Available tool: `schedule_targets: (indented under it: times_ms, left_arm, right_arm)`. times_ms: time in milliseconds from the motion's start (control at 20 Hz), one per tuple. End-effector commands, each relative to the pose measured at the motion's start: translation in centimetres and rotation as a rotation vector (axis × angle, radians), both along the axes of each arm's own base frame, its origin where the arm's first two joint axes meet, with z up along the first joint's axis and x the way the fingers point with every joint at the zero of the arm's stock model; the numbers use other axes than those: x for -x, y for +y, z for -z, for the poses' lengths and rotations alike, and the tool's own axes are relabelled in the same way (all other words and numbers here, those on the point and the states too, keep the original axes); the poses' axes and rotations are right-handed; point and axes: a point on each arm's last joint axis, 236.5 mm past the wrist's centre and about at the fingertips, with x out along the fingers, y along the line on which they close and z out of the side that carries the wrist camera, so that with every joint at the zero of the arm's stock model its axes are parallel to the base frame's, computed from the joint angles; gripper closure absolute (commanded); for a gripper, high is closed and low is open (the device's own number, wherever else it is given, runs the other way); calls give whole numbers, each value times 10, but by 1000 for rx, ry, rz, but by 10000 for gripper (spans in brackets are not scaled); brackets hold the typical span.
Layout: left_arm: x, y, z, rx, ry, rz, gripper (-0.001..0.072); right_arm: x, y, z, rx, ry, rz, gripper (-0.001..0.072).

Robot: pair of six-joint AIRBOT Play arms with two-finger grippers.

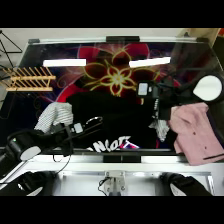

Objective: Fold the shirts.

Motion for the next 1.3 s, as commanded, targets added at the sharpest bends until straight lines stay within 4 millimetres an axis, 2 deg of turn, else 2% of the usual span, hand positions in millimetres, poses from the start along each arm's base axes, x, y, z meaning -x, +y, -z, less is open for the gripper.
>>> schedule_targets:
  times_ms: [0, 100, 200, 400, 650, 700, 750, 800, 850, 900, 1000, 1100, 1150, 1250]
  left_arm:
    - [0, 0, 0, -1, 0, 1, 673]
    - [0, 0, 0, -1, 0, 1, 673]
    - [0, 0, 0, -1, -1, 1, 673]
    - [0, 0, 0, 0, -1, 0, 673]
    - [-11, -9, -1, 28, -35, -3, 672]
    - [-15, -12, 0, 34, -42, -4, 671]
    - [-18, -14, 1, 36, -49, -5, 670]
    - [-23, -15, 3, 32, -57, -5, 666]
    - [-27, -13, 6, 15, -72, -2, 661]
    - [-34, -11, 6, -4, -101, 4, 585]
    - [-51, -4, -1, -37, -183, 9, 318]
    - [-70, 9, -18, -39, -233, -63, 178]
    - [-80, 17, -30, -25, -254, -117, 146]
    - [-104, 40, -61, 8, -311, -225, 146]
  right_arm:
    - [-17, 10, -2, -42, -44, 11, 37]
    - [-22, 24, 9, -88, -3, 4, 37]
    - [-17, 36, 26, -118, 88, -12, 37]
    - [-9, 31, 62, -55, 223, -23, 37]
    - [-8, 32, 78, -36, 270, -59, 39]
    - [-6, 32, 78, -34, 275, -62, 145]
    - [1, 30, 77, -27, 294, -70, 470]
    - [8, 28, 75, -18, 313, -80, 641]
    - [11, 26, 72, -14, 312, -83, 645]
    - [14, 25, 67, -15, 305, -86, 645]
    - [18, 24, 54, -24, 273, -90, 645]
    - [21, 22, 41, -33, 241, -74, 646]
    - [22, 20, 36, -34, 227, -58, 646]
    - [28, 15, 26, -38, 215, -25, 646]
